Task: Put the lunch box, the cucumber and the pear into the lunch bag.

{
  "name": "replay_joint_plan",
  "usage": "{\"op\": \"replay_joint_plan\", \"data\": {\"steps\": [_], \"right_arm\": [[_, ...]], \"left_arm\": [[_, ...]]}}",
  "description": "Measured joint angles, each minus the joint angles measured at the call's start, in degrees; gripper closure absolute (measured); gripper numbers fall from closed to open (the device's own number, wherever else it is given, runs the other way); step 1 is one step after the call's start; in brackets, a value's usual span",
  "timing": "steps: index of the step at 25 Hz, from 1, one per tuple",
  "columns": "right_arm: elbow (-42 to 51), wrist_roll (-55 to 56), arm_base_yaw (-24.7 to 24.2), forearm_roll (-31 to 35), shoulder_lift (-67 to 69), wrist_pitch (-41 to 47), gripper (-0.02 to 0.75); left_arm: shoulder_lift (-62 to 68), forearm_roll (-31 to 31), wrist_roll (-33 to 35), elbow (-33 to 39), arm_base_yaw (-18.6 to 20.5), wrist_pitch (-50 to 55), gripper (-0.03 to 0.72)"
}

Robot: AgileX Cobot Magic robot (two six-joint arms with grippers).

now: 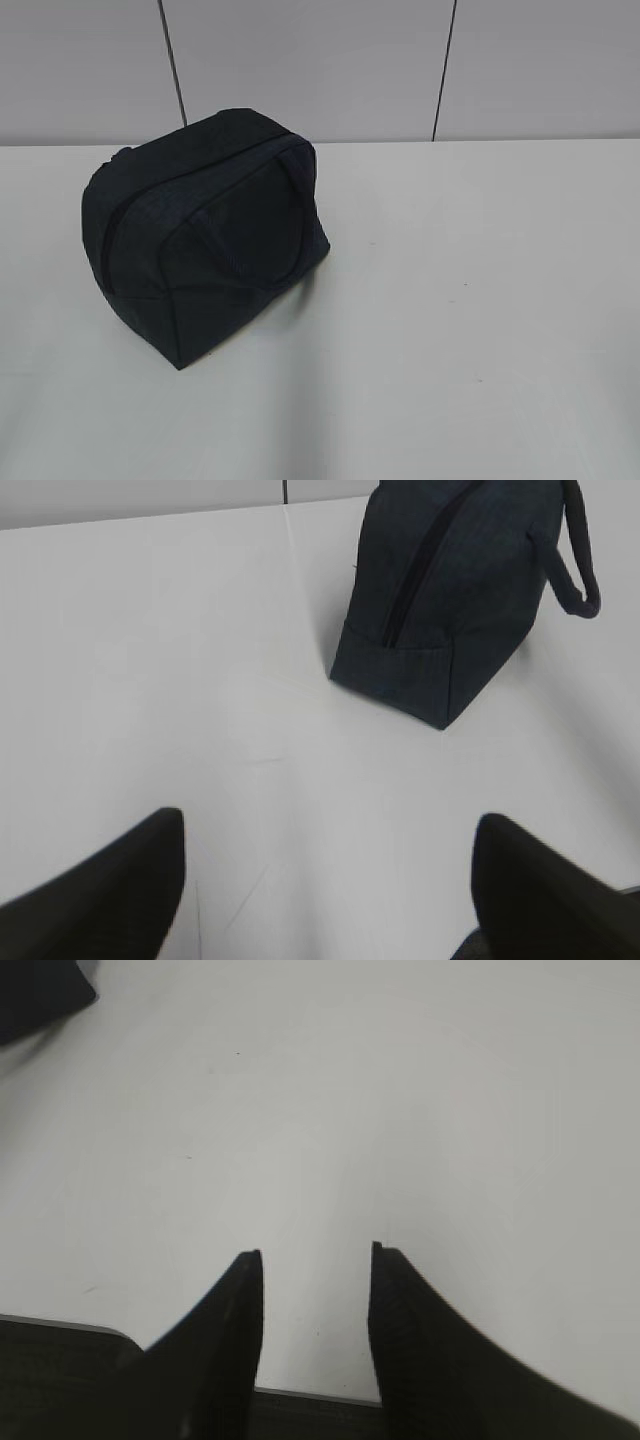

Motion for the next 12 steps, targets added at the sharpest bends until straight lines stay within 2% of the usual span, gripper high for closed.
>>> {"op": "replay_joint_plan", "data": {"steps": [12], "right_arm": [[0.0, 0.22, 0.0, 0.0, 0.0, -0.21, 0.449]], "left_arm": [[0.0, 0.0, 0.0, 0.0, 0.0, -0.31, 0.168]]}}
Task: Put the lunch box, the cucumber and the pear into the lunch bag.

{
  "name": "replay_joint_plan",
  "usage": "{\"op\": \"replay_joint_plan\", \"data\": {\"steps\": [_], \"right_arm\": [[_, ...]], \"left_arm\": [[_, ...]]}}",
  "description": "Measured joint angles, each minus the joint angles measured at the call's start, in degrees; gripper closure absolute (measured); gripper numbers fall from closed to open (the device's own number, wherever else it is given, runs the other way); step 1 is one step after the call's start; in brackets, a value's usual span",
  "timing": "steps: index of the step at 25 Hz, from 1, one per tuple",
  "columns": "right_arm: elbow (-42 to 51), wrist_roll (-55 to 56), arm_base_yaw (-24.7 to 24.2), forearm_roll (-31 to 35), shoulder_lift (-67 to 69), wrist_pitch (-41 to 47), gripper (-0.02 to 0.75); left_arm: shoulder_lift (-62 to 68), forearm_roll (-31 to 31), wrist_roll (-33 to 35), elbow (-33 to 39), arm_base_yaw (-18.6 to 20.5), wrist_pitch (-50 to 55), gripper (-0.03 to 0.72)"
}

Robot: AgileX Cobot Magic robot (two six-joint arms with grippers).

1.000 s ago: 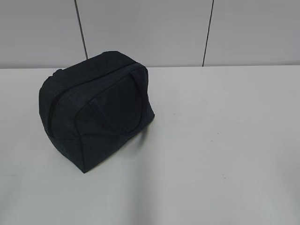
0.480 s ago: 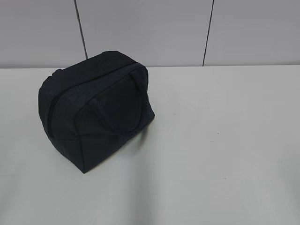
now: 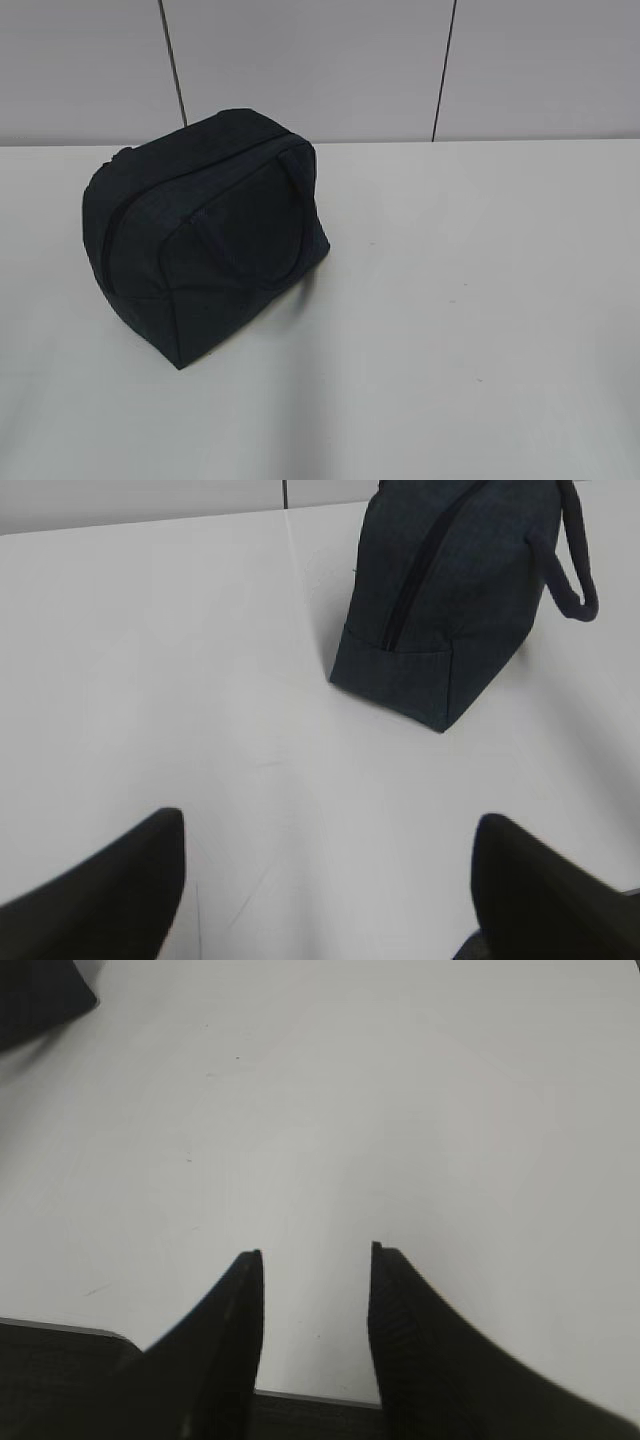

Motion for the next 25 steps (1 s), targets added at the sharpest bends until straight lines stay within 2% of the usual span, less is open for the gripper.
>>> {"op": "replay_joint_plan", "data": {"steps": [11, 18, 25], "right_arm": [[0.0, 0.11, 0.0, 0.0, 0.0, -0.12, 0.451], [0.0, 0.11, 0.0, -0.1, 0.0, -0.12, 0.451], [0.0, 0.11, 0.0, -0.1, 0.0, -0.12, 0.451]], "left_arm": [[-0.14, 0.0, 0.0, 0.0, 0.16, -0.05, 0.169], [-0.58, 0.0, 0.0, 0.0, 4.6, -0.05, 0.192], [-0.58, 0.0, 0.0, 0.0, 5.2, -0.05, 0.209]]}}
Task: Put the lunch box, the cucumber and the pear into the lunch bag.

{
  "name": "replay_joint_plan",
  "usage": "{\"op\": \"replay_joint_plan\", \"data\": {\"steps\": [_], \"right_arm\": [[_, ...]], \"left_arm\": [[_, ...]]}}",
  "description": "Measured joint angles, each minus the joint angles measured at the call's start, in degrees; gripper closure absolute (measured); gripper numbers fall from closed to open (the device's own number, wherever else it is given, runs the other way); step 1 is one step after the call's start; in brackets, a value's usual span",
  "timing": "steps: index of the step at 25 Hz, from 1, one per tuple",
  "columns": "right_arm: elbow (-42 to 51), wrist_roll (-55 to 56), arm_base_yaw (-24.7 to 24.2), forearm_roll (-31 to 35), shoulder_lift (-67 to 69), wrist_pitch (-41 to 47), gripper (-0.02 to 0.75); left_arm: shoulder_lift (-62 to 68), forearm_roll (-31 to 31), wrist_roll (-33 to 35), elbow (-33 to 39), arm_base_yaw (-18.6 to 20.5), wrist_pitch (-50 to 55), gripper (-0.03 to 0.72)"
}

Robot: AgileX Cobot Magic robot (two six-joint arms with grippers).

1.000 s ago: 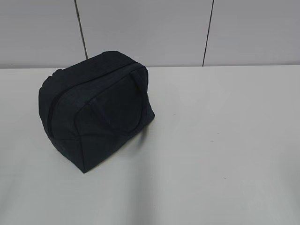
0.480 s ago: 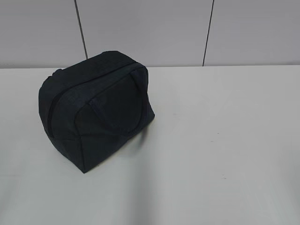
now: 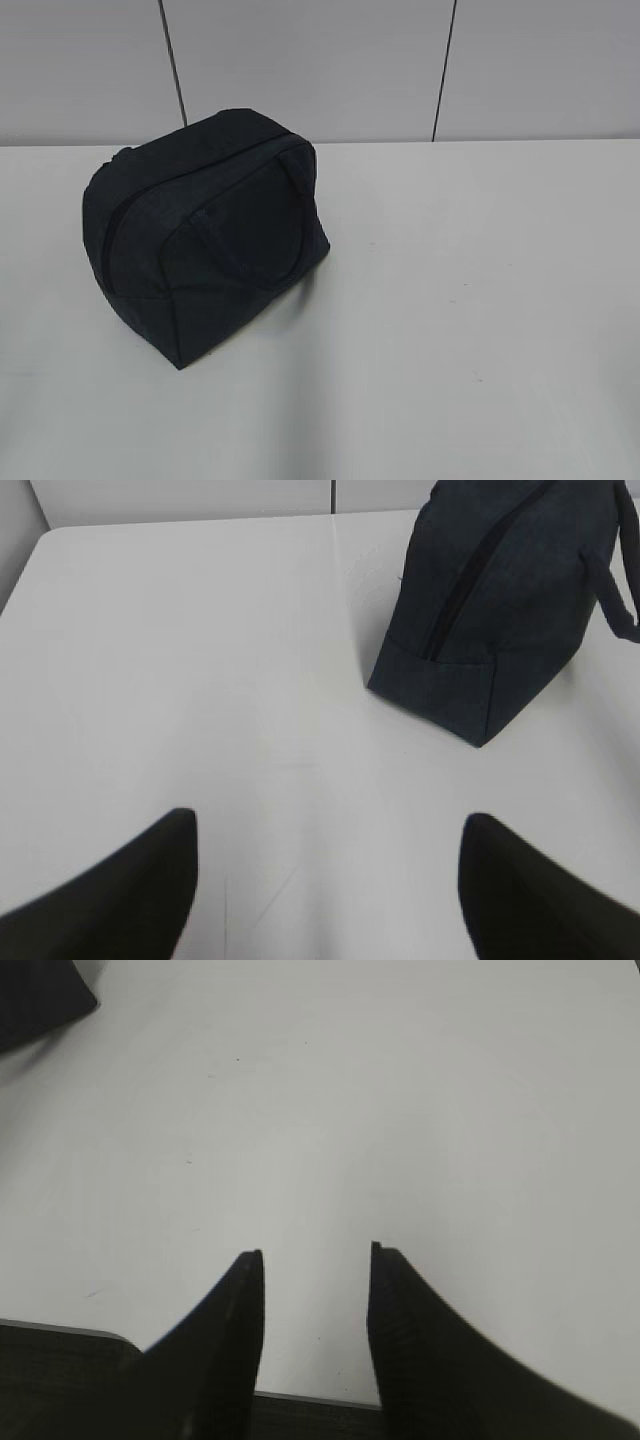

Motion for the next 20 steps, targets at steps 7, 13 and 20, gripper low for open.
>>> {"op": "replay_joint_plan", "data": {"steps": [7, 13, 20], "right_arm": [[0.0, 0.0, 0.0, 0.0, 0.0, 0.0, 0.452], [0.0, 0.11, 0.0, 0.0, 0.0, 0.0, 0.452], [0.0, 0.11, 0.0, 0.0, 0.0, 0.0, 0.452]], "left_arm": [[0.0, 0.0, 0.0, 0.0, 0.0, 0.0, 0.221], [0.0, 0.0, 0.0, 0.0, 0.0, 0.0, 0.235], [0.0, 0.0, 0.0, 0.0, 0.0, 0.0, 0.244]]}}
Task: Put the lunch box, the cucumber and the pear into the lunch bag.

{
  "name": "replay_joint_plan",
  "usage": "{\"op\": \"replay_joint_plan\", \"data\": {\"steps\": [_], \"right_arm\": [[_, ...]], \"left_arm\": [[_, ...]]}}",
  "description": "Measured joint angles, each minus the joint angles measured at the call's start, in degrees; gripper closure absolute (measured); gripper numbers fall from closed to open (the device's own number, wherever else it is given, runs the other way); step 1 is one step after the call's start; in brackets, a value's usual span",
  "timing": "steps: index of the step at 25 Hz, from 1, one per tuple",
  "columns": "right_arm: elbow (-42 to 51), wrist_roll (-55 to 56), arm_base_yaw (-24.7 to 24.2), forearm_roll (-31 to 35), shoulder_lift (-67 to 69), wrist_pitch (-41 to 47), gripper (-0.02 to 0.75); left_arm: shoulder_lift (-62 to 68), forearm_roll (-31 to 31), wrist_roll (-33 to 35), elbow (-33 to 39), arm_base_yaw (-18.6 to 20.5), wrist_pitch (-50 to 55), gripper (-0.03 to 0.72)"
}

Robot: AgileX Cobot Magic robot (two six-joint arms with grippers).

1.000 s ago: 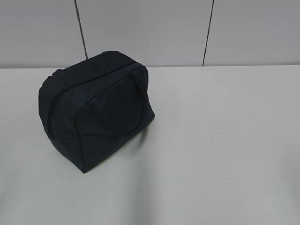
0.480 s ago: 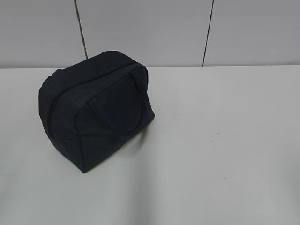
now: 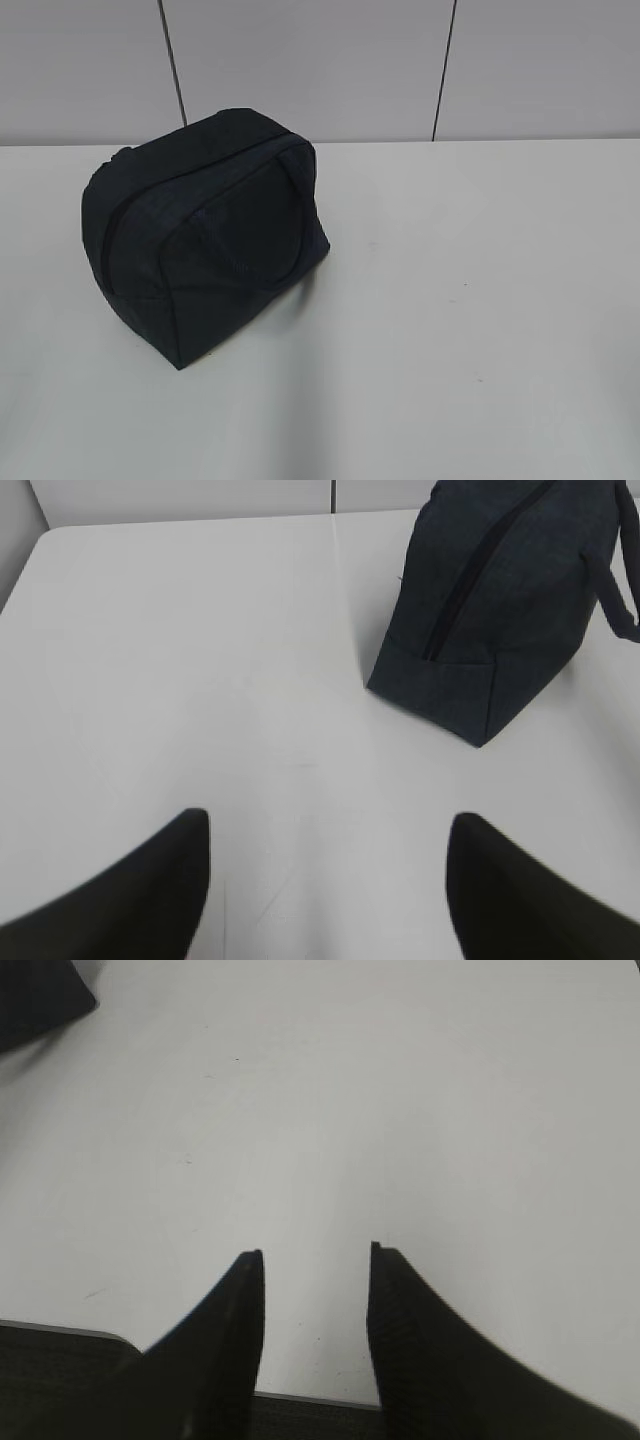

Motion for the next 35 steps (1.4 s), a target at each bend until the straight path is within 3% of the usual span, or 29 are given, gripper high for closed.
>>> {"op": "replay_joint_plan", "data": {"steps": [35], "right_arm": [[0.0, 0.0, 0.0, 0.0, 0.0, 0.0, 0.453]], "left_arm": [[0.0, 0.0, 0.0, 0.0, 0.0, 0.0, 0.437]]}}
